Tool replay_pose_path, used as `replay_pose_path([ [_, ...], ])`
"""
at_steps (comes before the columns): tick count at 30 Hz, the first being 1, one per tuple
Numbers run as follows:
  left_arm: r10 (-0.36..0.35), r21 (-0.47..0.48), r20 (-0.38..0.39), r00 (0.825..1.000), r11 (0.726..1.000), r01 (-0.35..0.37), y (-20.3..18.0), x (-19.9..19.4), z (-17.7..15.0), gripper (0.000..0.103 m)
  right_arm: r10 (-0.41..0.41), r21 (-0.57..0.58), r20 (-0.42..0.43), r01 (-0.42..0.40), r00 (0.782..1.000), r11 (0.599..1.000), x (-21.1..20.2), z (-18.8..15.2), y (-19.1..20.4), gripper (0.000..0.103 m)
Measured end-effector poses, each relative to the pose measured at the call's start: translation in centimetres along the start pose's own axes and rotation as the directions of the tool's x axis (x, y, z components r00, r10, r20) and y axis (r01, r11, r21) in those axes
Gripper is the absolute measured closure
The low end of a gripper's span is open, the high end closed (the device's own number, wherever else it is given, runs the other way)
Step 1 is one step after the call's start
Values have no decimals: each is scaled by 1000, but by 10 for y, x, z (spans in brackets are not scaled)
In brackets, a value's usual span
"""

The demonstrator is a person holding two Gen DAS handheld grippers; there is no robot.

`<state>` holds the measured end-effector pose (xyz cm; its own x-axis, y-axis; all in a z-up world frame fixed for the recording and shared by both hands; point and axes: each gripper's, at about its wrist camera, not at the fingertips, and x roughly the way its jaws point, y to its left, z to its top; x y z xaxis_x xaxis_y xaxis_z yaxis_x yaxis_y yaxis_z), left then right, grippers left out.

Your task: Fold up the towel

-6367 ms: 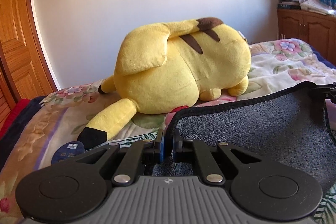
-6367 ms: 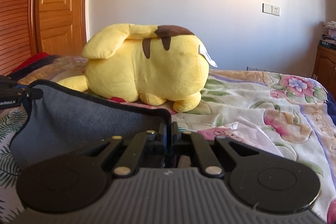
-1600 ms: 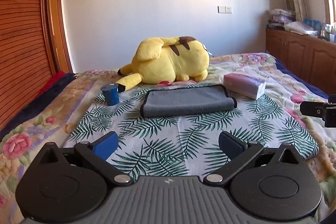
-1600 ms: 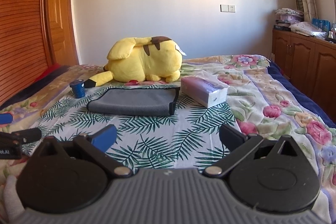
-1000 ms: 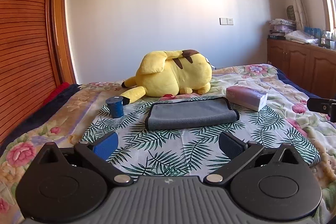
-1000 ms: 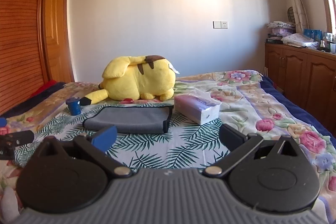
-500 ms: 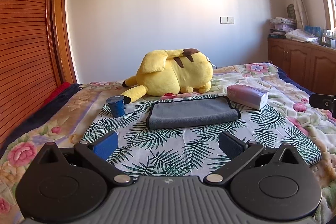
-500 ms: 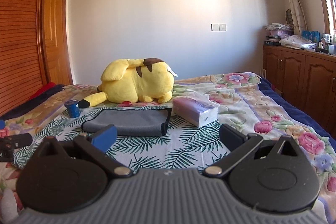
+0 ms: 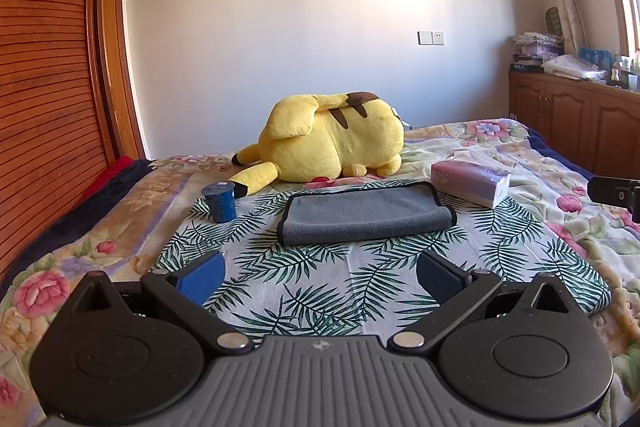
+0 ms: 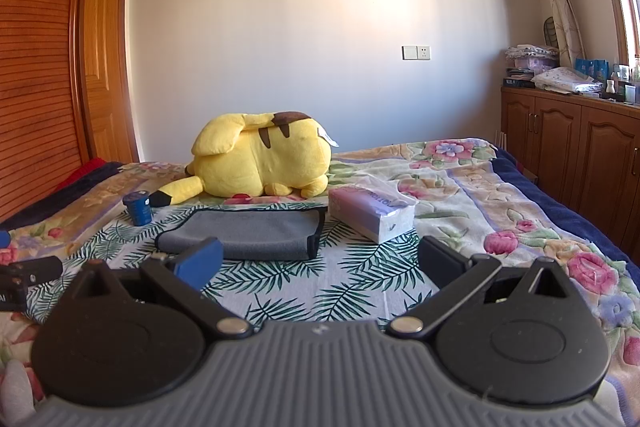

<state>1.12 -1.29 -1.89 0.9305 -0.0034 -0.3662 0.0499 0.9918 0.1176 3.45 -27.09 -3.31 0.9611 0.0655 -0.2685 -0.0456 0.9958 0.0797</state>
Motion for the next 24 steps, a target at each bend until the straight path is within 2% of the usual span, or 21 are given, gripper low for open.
replay_pose_path([
  [24,-2,0,-7,1000,1000,2,2,1,-2,0,-1,1,4,1,1000,1000,-1,0,0,0],
])
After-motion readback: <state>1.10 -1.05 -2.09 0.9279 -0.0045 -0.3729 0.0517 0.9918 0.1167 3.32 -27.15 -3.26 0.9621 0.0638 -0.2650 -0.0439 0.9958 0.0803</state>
